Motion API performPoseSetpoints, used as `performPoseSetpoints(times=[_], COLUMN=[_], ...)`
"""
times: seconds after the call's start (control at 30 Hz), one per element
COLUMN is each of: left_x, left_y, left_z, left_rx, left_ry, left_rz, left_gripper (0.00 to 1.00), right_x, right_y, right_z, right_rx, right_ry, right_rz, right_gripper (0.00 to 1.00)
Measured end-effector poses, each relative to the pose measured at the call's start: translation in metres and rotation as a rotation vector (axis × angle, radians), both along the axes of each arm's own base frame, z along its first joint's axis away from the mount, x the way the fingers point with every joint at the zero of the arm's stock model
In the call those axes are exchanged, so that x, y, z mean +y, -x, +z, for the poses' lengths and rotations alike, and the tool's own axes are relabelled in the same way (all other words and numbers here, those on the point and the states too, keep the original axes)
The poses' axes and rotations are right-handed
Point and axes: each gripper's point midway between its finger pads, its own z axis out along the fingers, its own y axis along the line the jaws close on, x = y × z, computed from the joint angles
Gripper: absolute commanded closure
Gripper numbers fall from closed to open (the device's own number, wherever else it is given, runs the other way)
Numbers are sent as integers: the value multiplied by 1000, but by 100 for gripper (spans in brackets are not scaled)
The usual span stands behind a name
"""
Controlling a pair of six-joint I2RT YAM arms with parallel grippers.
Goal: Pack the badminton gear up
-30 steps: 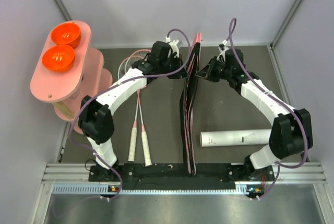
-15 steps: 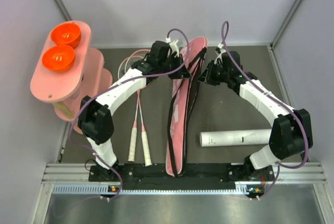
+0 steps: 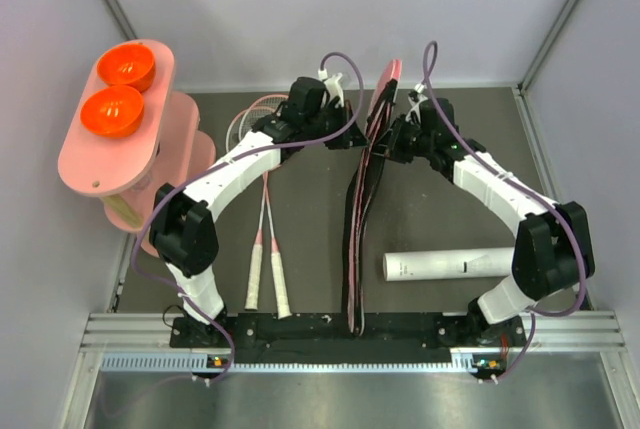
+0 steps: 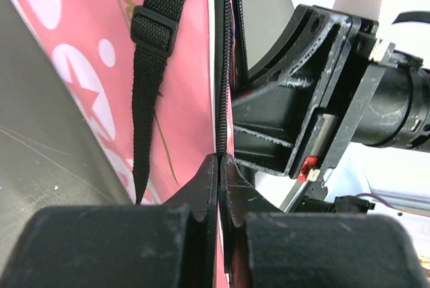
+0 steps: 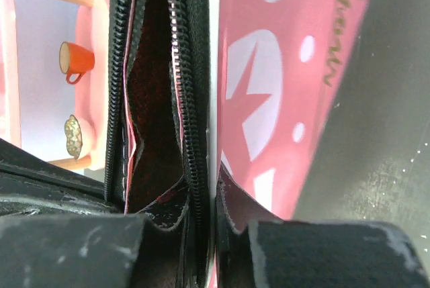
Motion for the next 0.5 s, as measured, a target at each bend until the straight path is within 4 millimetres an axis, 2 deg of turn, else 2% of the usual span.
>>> performPoseSetpoints(times=[0.13, 0.3, 0.5], left_x=[4, 24, 41], left_y=[-5, -16, -45], left_z=[-4, -14, -13], left_rx=[-35, -65, -109], left_ry=[-34, -140, -225], left_rz=[7, 58, 108], left_gripper=[100, 100, 100], right_x=[-12, -43, -49], right_y=[-5, -5, -5], right_z=[-4, -25, -29], right_rx=[34, 118, 121], right_ry=[-10, -17, 16], right_rz=[-47, -111, -139], right_gripper=[100, 100, 100])
